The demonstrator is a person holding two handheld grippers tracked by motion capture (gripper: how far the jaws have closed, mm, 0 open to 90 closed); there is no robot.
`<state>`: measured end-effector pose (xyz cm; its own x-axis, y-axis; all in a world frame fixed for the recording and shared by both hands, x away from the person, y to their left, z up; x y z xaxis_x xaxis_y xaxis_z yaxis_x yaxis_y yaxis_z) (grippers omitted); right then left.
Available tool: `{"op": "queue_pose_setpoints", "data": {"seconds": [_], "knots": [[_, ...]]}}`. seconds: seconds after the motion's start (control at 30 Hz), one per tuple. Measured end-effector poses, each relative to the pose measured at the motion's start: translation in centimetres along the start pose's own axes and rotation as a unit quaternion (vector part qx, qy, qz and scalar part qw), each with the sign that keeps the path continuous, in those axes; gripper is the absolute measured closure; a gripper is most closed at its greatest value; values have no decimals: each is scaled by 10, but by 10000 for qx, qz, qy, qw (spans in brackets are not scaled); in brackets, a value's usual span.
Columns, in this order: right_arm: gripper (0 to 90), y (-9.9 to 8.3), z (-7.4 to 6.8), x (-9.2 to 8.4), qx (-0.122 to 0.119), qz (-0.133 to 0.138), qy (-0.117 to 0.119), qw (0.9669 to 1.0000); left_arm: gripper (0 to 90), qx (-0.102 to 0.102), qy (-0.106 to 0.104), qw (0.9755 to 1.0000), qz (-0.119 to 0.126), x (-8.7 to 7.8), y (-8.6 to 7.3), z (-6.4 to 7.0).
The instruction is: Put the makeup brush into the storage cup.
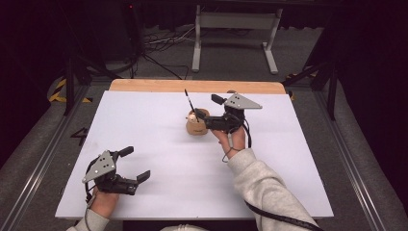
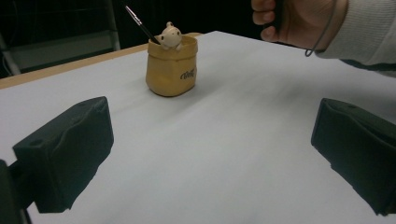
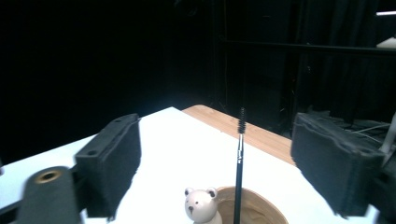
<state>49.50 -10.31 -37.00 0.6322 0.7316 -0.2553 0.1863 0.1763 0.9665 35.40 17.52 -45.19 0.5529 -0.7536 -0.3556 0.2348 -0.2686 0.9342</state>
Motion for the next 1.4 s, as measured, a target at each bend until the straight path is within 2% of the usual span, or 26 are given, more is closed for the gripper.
{"op": "queue_pose_setpoints", "data": {"seconds": [0.1,0.17,0.23,0.27,0.3,0.37,0.5,0.67,0.9,1.17,1.4], "knots": [[91,5,-3,-13,-161,29,46,9999,0,31,38,10000,22,0,1,1],[71,8,-4,-21,-272,32,74,9996,0,27,166,9999,-14,0,2,0],[55,10,-4,-30,-372,17,74,9993,0,-36,308,9995,-109,2,2,-1],[48,10,-3,-34,-423,0,52,9991,10,-135,357,9991,-181,3,2,-3],[43,11,-2,-39,-440,0,51,9990,17,-239,342,9989,-231,4,1,-4],[36,11,-2,-44,-447,-12,41,9990,21,-282,294,9989,-246,5,1,-5],[18,11,0,-57,-523,-42,18,9986,3,-252,252,9990,-261,5,-1,-5],[0,8,2,-73,-569,-126,9,9983,0,-124,379,9991,-151,5,1,-3],[0,0,6,-93,-606,-197,-6,9980,1,-91,462,9989,6,3,5,-2],[0,-15,6,-112,-690,-327,-47,9971,6,-146,438,9989,95,2,6,-3],[0,-29,4,-127,-732,-324,-38,9968,2,-134,435,9988,174,0,7,-3]]}}
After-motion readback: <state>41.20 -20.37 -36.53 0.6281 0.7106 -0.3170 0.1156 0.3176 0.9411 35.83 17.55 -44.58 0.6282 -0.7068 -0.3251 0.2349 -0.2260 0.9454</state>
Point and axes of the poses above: each handheld gripper's, and its own axes: x roughly forward along the jaws, y roughly out of its top, z roughly to its right, the point moved 6 cm from there along x, roughly forward along the jaws, and after that the axes turned 7 degrees about -z, right-handed, at the moved point
